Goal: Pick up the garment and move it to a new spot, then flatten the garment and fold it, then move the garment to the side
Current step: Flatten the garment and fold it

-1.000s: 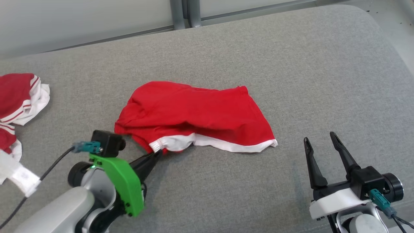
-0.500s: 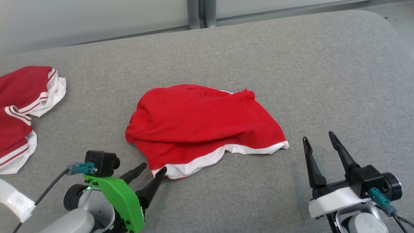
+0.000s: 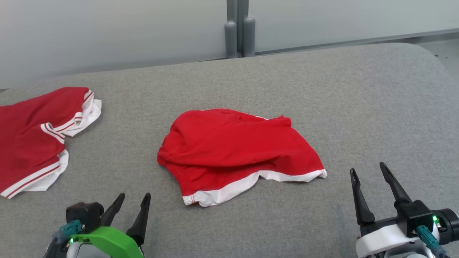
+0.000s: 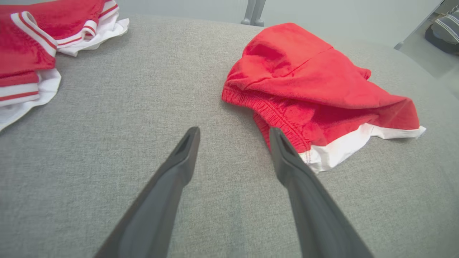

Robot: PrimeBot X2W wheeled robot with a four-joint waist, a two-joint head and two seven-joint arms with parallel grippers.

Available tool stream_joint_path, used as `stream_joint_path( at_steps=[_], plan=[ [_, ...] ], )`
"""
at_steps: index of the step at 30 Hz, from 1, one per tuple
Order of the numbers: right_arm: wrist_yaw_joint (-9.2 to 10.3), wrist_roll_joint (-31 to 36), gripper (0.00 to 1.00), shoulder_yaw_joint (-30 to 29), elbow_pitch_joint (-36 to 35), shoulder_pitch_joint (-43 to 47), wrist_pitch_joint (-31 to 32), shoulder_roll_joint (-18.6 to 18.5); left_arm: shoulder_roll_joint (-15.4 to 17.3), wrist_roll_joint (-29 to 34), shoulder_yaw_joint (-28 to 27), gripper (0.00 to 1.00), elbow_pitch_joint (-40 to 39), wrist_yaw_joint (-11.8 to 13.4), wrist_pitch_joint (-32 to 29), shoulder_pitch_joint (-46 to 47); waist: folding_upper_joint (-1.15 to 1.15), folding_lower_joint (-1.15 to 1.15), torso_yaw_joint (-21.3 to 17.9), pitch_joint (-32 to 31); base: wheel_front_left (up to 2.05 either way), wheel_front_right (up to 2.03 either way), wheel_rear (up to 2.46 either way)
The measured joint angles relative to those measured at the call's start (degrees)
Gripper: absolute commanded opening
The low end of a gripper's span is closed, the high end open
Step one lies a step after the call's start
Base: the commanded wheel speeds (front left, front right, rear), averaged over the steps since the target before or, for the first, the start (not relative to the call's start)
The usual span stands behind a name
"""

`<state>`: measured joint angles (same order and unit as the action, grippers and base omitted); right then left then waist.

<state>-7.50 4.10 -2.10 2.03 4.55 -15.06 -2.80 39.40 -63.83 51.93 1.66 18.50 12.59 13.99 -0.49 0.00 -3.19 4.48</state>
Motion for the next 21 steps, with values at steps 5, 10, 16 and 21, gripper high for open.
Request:
stream_joint_path(
  at_steps=[5, 10, 16, 21],
  plan=[
    [0.00, 1.26, 1.00, -0.56, 0.16, 1.40, 0.00, 0.00, -0.76, 3.09, -1.94, 1.00, 3.34, 0.70, 2.00, -2.65, 0.00, 0.00, 1.89, -1.74, 0.00, 0.00, 0.00],
    [0.01, 1.71, 1.00, -0.60, 0.11, 2.07, 0.00, -0.01, -3.23, 8.83, -10.37, 1.00, 4.59, -0.18, 2.40, -6.66, 0.00, 0.00, 4.72, -3.50, 0.00, 0.00, 0.00],
    [0.01, 1.66, 1.00, -0.74, 0.56, 2.70, 0.00, -0.01, -7.89, 20.11, -21.39, 1.00, 4.95, -5.52, 2.44, -12.96, 0.00, 0.00, 7.82, -5.10, 0.00, 0.00, 0.00],
    [0.00, 1.45, 1.00, -0.64, 1.37, 3.43, 0.00, 0.00, -12.69, 28.61, -31.22, 1.00, 4.85, -11.20, 2.45, -19.24, 0.00, 0.00, 9.08, -6.49, 0.00, 0.00, 0.00]
  ],
)
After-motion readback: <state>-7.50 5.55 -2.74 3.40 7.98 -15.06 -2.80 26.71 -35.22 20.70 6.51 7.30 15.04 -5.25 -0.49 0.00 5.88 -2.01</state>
